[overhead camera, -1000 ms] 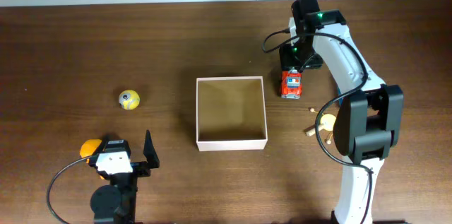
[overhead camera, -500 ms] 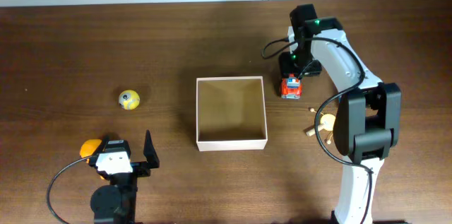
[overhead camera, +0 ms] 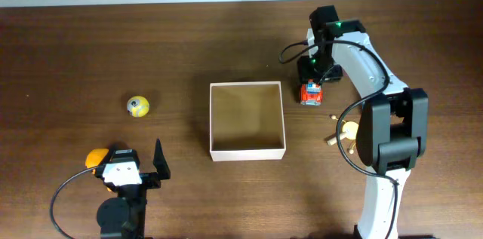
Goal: Pack container
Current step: 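Lower the right gripper onto the left red fire truck and grasp it, then lift the fire truck and carry it left over the pink box, then lower the fire truck into the box and release it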
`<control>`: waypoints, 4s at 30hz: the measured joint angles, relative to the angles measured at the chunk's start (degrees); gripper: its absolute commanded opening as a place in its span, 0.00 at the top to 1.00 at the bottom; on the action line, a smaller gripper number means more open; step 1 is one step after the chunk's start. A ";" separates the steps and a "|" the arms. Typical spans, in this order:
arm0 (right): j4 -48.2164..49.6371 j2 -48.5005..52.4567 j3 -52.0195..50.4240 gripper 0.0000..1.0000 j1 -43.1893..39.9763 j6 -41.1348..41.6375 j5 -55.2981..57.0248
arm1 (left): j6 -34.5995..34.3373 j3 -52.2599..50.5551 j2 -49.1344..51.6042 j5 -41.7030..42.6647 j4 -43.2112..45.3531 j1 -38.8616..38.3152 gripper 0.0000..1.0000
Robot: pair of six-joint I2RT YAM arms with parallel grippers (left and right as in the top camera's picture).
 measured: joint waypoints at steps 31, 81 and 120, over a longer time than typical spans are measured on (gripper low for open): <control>0.70 0.00 -2.43 0.54 0.00 0.02 -0.42 | 0.00 0.00 0.00 0.00 0.00 0.00 0.01; -24.41 0.11 29.14 0.58 20.98 17.57 -0.39 | 0.00 0.00 0.00 0.00 0.00 0.00 0.01; -12.13 0.13 17.84 0.57 31.23 30.80 2.23 | 0.00 0.00 0.00 0.00 0.00 0.00 0.01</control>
